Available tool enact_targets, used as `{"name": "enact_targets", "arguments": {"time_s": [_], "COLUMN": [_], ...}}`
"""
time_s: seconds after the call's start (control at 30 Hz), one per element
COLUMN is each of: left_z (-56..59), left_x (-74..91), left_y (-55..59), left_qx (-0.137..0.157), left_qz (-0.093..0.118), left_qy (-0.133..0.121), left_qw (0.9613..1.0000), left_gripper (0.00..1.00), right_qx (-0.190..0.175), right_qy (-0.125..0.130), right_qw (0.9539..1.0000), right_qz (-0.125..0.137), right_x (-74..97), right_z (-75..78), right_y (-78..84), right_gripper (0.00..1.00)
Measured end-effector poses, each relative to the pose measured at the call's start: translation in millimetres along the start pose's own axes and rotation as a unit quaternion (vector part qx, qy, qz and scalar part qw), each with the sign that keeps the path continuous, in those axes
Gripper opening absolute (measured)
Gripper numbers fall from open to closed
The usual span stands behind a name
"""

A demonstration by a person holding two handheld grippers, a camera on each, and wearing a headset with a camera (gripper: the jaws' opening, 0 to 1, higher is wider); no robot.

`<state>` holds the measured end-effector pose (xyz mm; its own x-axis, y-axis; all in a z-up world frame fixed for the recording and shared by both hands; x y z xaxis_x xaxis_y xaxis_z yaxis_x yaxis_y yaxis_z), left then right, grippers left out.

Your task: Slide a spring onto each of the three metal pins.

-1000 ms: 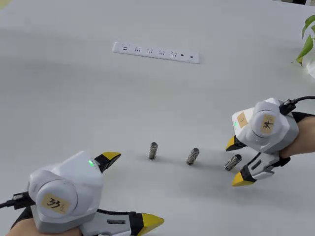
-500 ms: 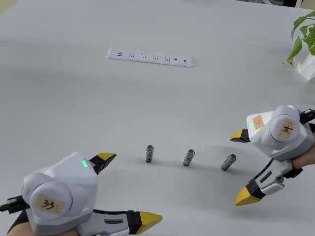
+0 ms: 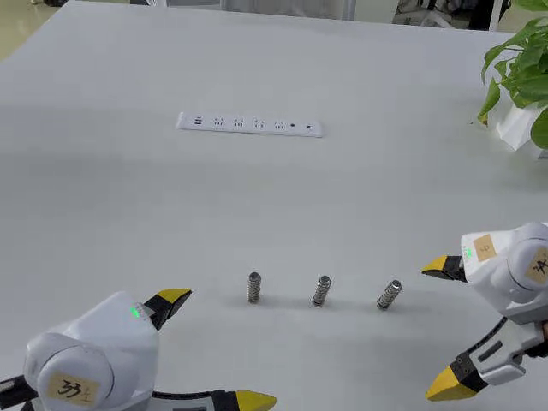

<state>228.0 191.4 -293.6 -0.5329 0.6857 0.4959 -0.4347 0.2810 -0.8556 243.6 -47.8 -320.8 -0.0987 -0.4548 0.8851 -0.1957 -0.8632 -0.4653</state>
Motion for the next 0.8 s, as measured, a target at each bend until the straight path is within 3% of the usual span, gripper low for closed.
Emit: {"name": "enact_targets", "arguments": {"time_s": [0.4,0.67,0.8], "left_z": [2.9,6.9,5.2], "left_x": [2.7,5.0,6.6], "left_y": [1.0,1.2,0.1], "left_qx": [-0.005,-0.016,-0.01], "left_qz": [-0.01,-0.015,-0.011], "left_qy": [-0.001,0.004,-0.002], "left_qw": [0.9999,0.9998,0.9999], "left_gripper": [0.94,0.94,0.94], "right_qx": [-0.056,-0.099,-0.107], "right_qy": [0.032,0.07,0.079], "right_qw": [0.9968,0.9869,0.9849], "right_qz": [0.048,0.106,0.111], "right_x": [4.6,11.5,15.5], "right_z": [-28.1,-40.2,-46.0], "right_y": [9.4,3.7,4.8], "right_gripper": [0.99,0.99,0.99]}}
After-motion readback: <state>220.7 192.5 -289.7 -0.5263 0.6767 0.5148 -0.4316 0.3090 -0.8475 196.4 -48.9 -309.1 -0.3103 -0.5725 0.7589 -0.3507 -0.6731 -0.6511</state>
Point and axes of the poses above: the centre of the closed fingertips' face, and the gripper's own axes: x roughly backward along the fingers, z roughly to its right, y roughly out of its underside, the point moved 2 cm from there along x, roughly backward along the fingers, and after that the axes turned 3 degrees about x, right-handed, at the moved point
